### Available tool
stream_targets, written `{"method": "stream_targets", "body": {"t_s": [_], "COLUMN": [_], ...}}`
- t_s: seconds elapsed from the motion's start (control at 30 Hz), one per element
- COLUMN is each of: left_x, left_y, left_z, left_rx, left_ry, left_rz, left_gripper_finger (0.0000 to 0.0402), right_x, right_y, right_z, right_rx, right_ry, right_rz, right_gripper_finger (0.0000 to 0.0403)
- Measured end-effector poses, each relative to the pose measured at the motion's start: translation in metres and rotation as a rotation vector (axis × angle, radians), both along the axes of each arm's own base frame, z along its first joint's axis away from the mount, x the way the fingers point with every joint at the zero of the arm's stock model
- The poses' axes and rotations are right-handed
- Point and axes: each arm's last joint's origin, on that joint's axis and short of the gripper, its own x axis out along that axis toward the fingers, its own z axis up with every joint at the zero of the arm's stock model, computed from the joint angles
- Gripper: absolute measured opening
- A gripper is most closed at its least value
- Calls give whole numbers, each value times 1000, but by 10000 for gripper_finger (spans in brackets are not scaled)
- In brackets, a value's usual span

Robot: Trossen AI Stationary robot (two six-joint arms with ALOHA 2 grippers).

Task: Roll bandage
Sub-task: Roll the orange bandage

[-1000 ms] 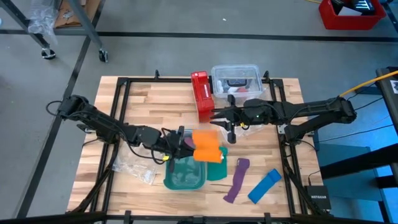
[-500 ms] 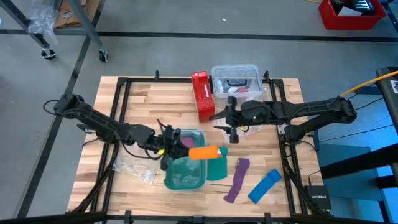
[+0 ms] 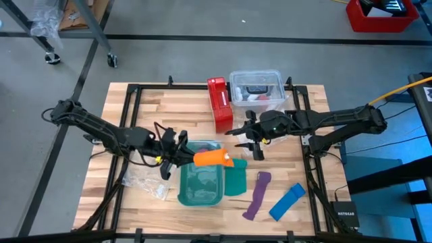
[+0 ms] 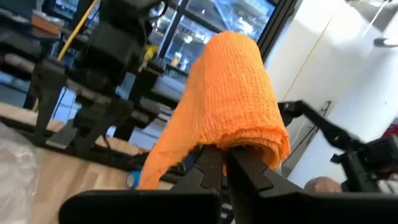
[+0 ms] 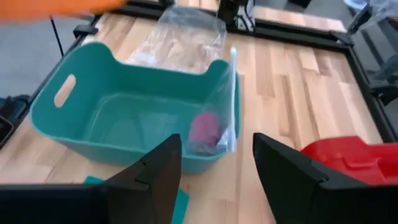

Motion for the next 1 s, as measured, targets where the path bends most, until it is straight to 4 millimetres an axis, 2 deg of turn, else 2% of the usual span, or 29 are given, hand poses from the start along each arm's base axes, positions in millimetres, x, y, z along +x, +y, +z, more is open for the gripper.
{"method": "stream_targets", "body": {"t_s": [0.3,0.8,1.0], "left_x": [3,8,8], "left_y": [8,24,25], "left_z": [-8,-8,-8], "left_rx": [64,83,82], "left_ry": [73,80,79], "left_rz": [135,204,206], "left_gripper_finger": [0,0,0], "right_x": [2,2,6], "right_y": [4,4,4], "right_z": [5,5,11], "right_rx": [138,150,183], "right_ry": [-42,-41,-105], "right_rz": [68,60,40], "right_gripper_finger": [200,200,198]}}
